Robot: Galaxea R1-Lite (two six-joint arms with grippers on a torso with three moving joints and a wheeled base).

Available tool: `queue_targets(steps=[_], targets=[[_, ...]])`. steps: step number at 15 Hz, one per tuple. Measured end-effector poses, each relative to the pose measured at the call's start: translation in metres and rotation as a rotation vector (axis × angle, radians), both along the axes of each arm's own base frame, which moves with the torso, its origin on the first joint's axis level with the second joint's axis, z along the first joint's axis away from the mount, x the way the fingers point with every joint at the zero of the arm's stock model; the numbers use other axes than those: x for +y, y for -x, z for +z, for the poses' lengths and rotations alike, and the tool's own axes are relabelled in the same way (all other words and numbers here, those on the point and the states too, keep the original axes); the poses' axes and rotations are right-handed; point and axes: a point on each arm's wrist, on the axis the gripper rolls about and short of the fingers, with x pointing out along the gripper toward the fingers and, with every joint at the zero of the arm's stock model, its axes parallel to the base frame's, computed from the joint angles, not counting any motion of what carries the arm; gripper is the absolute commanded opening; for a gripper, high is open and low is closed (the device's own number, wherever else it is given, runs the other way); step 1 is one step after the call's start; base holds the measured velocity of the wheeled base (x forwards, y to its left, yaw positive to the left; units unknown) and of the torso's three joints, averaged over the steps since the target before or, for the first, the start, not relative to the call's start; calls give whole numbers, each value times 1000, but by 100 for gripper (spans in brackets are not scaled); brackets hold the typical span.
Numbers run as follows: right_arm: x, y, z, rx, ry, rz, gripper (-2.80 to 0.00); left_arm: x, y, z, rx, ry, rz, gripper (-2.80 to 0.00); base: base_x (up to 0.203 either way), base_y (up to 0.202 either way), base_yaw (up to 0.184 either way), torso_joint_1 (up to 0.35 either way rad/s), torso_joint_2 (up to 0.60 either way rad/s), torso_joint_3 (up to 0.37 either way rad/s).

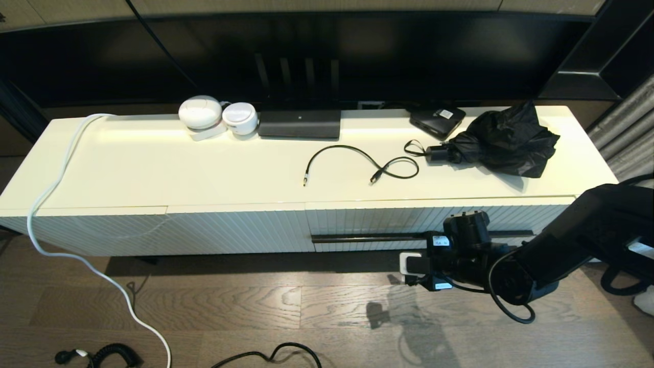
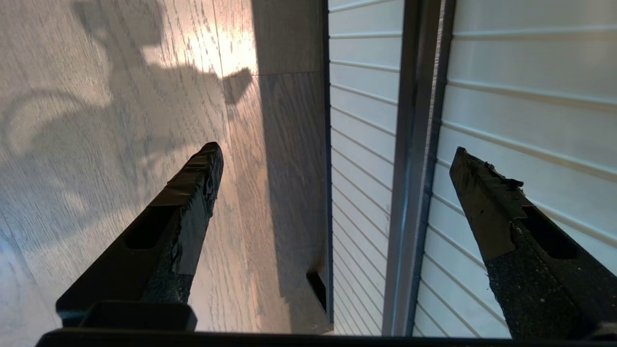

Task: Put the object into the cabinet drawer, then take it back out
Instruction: Open the drawer

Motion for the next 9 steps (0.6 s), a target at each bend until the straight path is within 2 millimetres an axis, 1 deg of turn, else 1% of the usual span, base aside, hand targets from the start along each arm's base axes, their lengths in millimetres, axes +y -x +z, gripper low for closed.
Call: queue_targets(steps=[9], targets=[[1, -16, -12, -5, -1, -9, 0, 0, 0, 0, 1, 0, 0, 0, 0, 0, 0, 0, 0, 0]])
